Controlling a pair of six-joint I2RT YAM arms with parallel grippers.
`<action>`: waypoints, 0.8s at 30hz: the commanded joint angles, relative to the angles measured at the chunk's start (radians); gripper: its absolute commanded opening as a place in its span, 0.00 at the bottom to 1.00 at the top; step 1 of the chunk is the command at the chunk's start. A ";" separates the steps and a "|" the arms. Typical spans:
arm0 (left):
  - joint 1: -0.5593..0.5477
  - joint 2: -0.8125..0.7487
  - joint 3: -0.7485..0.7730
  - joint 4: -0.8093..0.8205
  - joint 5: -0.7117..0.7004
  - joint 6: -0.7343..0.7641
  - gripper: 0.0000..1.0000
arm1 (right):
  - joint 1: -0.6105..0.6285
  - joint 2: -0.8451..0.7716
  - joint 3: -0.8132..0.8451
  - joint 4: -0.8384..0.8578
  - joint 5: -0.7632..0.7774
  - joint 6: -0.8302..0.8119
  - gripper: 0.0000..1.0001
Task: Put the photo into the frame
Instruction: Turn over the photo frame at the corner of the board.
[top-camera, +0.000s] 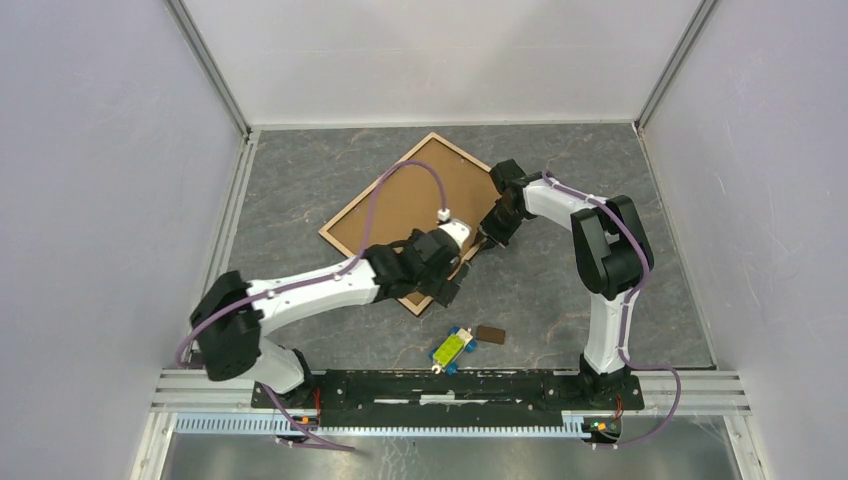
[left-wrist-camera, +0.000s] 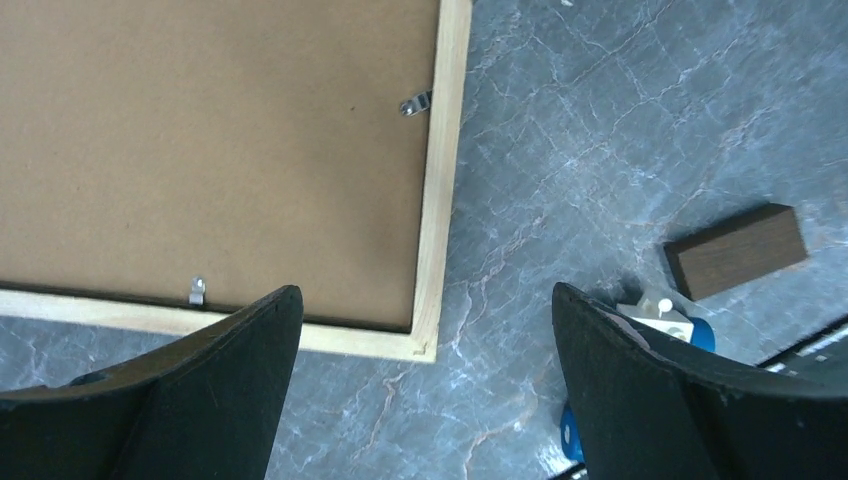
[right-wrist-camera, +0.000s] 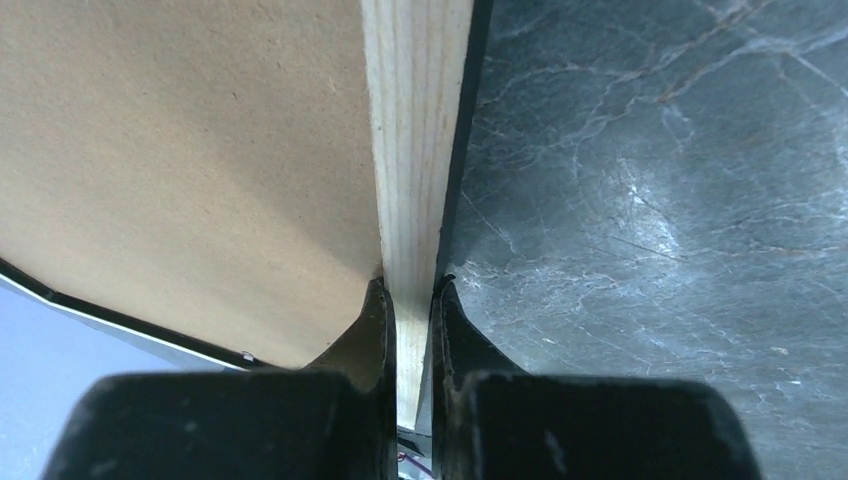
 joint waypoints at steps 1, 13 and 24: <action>-0.060 0.134 0.127 -0.017 -0.126 0.091 1.00 | 0.005 -0.089 0.021 -0.006 -0.082 0.046 0.00; -0.133 0.360 0.271 -0.110 -0.371 0.238 1.00 | 0.005 -0.192 -0.018 0.027 -0.118 0.085 0.00; -0.187 0.616 0.398 -0.163 -0.611 0.343 0.96 | 0.005 -0.207 -0.028 0.014 -0.125 0.086 0.00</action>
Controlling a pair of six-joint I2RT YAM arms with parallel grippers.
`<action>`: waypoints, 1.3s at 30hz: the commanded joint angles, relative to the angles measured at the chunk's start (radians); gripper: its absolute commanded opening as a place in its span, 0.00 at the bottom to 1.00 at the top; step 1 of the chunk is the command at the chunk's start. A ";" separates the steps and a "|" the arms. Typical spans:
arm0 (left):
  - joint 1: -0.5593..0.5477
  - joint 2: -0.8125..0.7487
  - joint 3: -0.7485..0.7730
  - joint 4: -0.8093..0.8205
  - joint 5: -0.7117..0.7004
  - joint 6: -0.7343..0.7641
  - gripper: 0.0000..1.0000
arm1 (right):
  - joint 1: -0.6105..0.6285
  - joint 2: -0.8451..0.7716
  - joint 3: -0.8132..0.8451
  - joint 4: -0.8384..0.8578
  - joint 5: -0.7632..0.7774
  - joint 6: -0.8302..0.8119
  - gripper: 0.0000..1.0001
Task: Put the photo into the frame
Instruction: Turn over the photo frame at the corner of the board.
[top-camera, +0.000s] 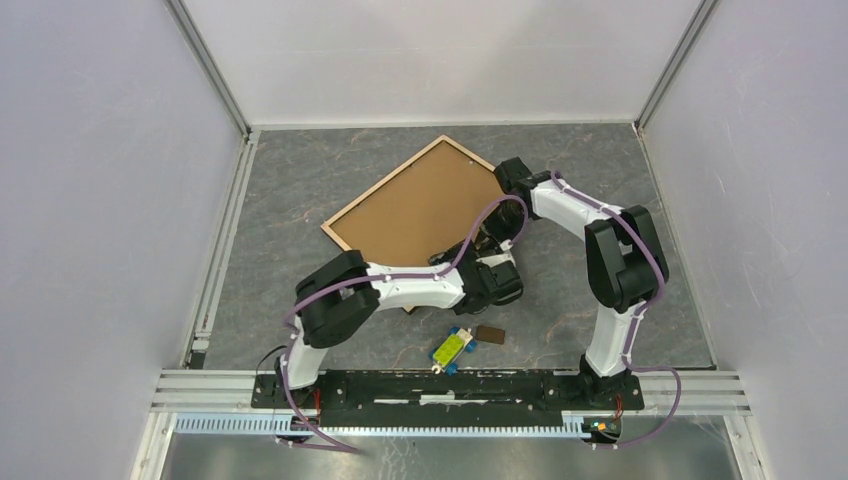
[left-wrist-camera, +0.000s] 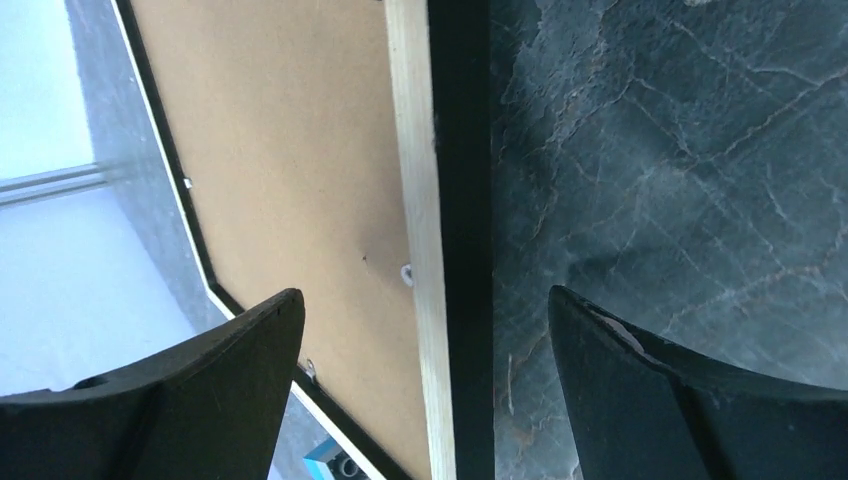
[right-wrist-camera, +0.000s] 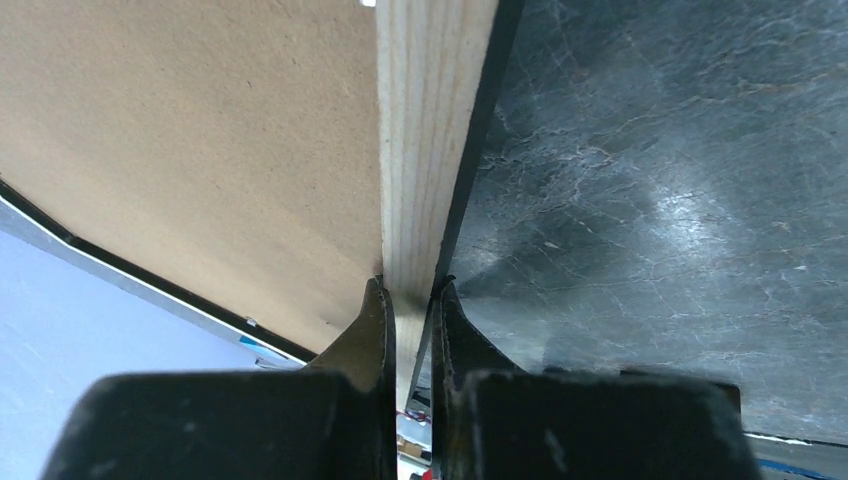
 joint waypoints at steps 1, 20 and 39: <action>-0.017 0.085 0.074 -0.033 -0.140 0.088 0.96 | 0.000 -0.094 0.011 0.072 -0.090 0.020 0.00; -0.016 0.111 0.081 -0.015 -0.348 0.103 0.51 | 0.000 -0.161 -0.021 0.120 -0.096 0.008 0.00; -0.017 -0.155 0.317 -0.274 -0.306 0.070 0.02 | -0.211 -0.517 0.234 0.035 0.359 -0.719 0.76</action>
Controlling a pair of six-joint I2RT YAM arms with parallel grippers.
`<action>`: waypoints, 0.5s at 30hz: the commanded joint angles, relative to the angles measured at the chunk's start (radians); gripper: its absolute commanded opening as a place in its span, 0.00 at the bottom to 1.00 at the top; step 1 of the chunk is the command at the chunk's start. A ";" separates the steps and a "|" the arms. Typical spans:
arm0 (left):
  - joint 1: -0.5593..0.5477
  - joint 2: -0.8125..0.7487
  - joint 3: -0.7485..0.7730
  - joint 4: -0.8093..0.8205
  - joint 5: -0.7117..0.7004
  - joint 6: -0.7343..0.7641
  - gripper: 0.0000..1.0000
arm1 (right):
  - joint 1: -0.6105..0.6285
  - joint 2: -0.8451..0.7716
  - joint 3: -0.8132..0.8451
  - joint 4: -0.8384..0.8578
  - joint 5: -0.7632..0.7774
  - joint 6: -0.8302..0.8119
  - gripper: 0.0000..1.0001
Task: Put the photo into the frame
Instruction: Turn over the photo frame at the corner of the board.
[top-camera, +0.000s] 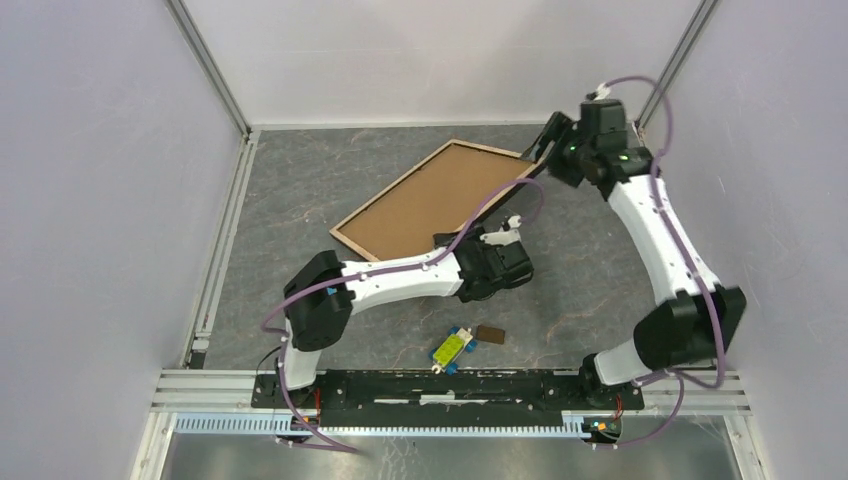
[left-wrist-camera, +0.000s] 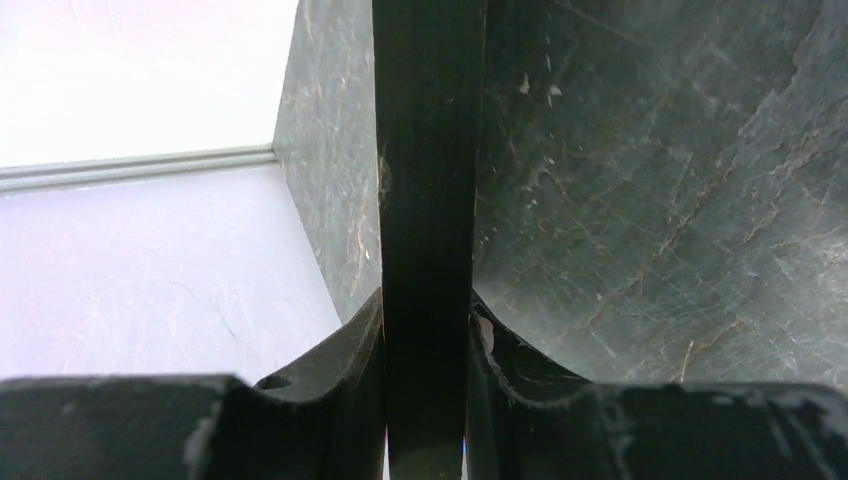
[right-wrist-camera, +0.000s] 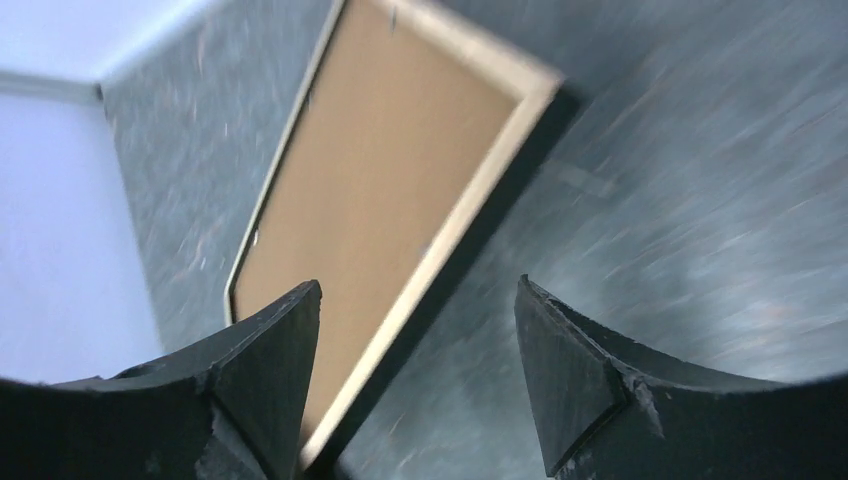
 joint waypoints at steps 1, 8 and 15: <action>-0.003 -0.142 0.189 -0.106 -0.023 0.000 0.02 | -0.022 -0.194 0.117 -0.049 0.271 -0.355 0.77; 0.038 -0.186 0.481 -0.200 0.167 0.001 0.02 | -0.021 -0.426 0.008 0.013 0.285 -0.541 0.98; 0.203 -0.214 0.611 -0.244 0.446 -0.111 0.02 | -0.020 -0.480 -0.032 0.006 0.284 -0.564 0.98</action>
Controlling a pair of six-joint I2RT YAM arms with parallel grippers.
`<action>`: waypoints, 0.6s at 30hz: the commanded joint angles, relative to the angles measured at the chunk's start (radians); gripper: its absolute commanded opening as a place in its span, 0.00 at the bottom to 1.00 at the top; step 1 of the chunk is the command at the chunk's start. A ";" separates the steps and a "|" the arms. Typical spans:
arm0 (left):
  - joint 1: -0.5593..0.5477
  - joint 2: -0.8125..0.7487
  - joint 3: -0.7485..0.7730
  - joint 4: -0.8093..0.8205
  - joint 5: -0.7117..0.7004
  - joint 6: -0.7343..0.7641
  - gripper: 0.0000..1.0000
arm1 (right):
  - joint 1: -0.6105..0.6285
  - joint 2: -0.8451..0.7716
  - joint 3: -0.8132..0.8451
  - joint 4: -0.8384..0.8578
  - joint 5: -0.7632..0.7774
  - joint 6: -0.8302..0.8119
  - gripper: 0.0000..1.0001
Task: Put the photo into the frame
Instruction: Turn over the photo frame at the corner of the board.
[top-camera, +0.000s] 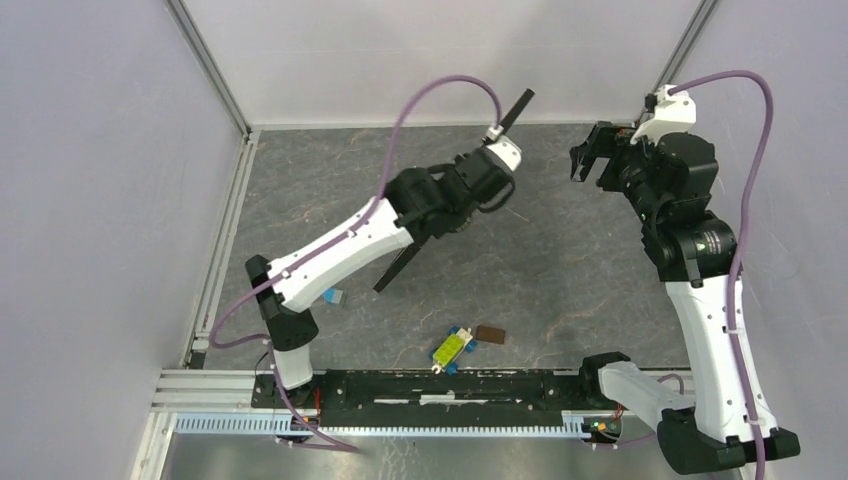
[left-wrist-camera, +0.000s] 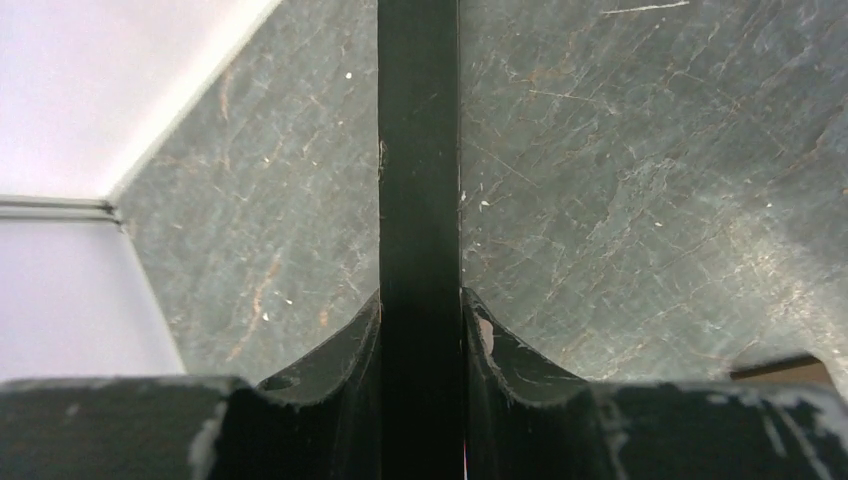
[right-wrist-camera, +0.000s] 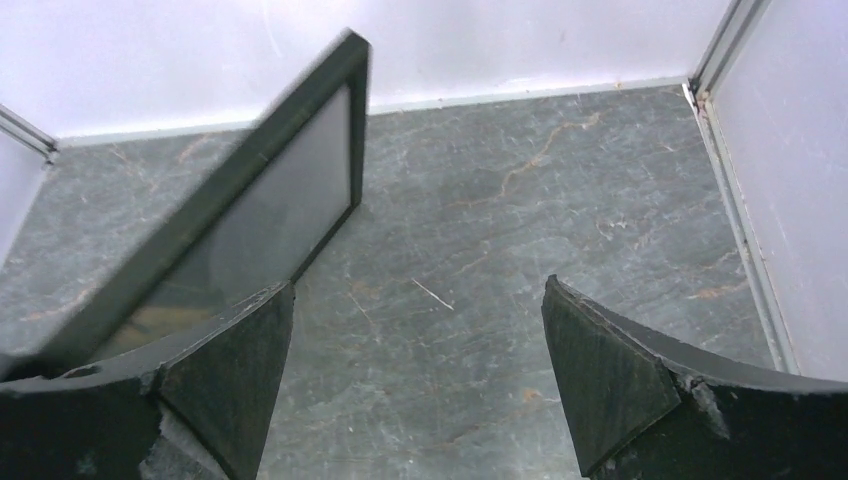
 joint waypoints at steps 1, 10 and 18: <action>0.148 -0.098 0.068 -0.003 0.159 -0.096 0.02 | 0.001 0.028 -0.034 -0.010 0.017 -0.059 0.98; 0.493 -0.292 -0.176 0.165 0.576 -0.291 0.02 | 0.000 0.028 -0.109 0.000 -0.040 -0.054 0.98; 0.808 -0.536 -0.583 0.410 0.737 -0.659 0.02 | 0.001 0.033 -0.152 0.018 -0.071 -0.052 0.98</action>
